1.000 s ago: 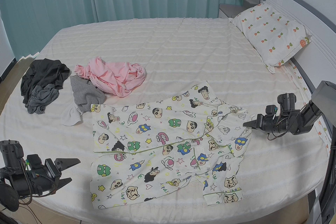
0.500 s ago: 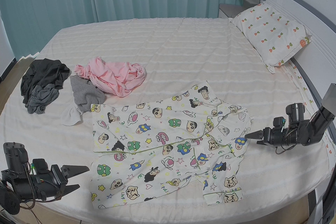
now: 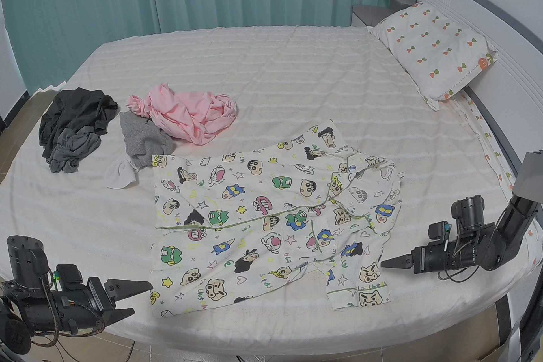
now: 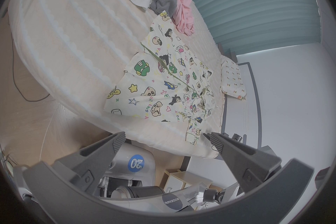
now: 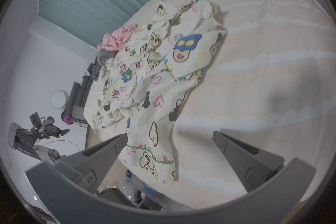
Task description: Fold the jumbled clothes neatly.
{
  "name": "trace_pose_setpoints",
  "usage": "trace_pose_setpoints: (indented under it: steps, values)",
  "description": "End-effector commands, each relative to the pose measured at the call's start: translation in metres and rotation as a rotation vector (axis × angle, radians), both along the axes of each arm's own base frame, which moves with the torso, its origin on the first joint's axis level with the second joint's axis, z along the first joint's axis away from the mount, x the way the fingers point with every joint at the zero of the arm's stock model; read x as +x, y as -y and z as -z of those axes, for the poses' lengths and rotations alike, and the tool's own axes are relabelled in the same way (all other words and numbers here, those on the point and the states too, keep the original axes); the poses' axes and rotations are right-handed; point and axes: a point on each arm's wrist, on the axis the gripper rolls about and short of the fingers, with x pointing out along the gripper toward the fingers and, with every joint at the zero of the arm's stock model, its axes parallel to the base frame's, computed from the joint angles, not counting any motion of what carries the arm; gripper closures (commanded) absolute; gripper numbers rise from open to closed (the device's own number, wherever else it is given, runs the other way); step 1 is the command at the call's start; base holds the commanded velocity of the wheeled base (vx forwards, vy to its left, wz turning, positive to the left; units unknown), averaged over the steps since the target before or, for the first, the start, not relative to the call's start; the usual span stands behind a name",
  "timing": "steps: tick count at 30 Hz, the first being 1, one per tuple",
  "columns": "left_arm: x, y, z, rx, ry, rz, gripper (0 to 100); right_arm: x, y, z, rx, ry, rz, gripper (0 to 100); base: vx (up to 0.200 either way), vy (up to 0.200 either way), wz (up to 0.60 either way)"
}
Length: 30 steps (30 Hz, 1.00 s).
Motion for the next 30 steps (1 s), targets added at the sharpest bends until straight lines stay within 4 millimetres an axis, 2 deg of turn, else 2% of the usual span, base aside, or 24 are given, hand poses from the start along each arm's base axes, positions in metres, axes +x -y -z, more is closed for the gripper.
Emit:
trace_pose_setpoints:
  steps: [1,7,12,13,17,22,30]
  values:
    - [-0.004,0.000,0.003,0.009,-0.014,-0.008,0,0.005,-0.030,0.017,-0.050,-0.025,-0.063,0,0.000,0.000,0.00]
    - [-0.005,0.000,0.004,0.013,-0.022,-0.006,0,0.012,-0.047,0.032,-0.089,-0.036,-0.084,0,0.000,0.000,0.00]
    - [-0.005,0.000,0.004,0.013,-0.023,-0.006,0,0.012,-0.052,0.036,-0.118,-0.039,-0.079,0,0.000,0.000,0.00]
    - [-0.005,0.000,0.004,0.013,-0.023,-0.006,0,0.012,-0.051,0.035,-0.116,-0.038,-0.077,100,0.000,0.000,0.00]
    - [-0.005,0.000,0.004,0.013,-0.023,-0.006,0,0.007,-0.047,0.028,-0.111,-0.035,-0.065,100,0.000,0.000,0.00]
    - [-0.005,0.000,0.004,0.020,-0.023,-0.007,0,-0.009,-0.036,0.023,-0.116,-0.063,-0.051,100,0.000,0.000,0.00]
    - [-0.003,0.014,0.010,0.180,-0.045,-0.054,0,-0.029,-0.018,0.017,0.030,-0.125,-0.109,100,0.000,0.000,0.00]
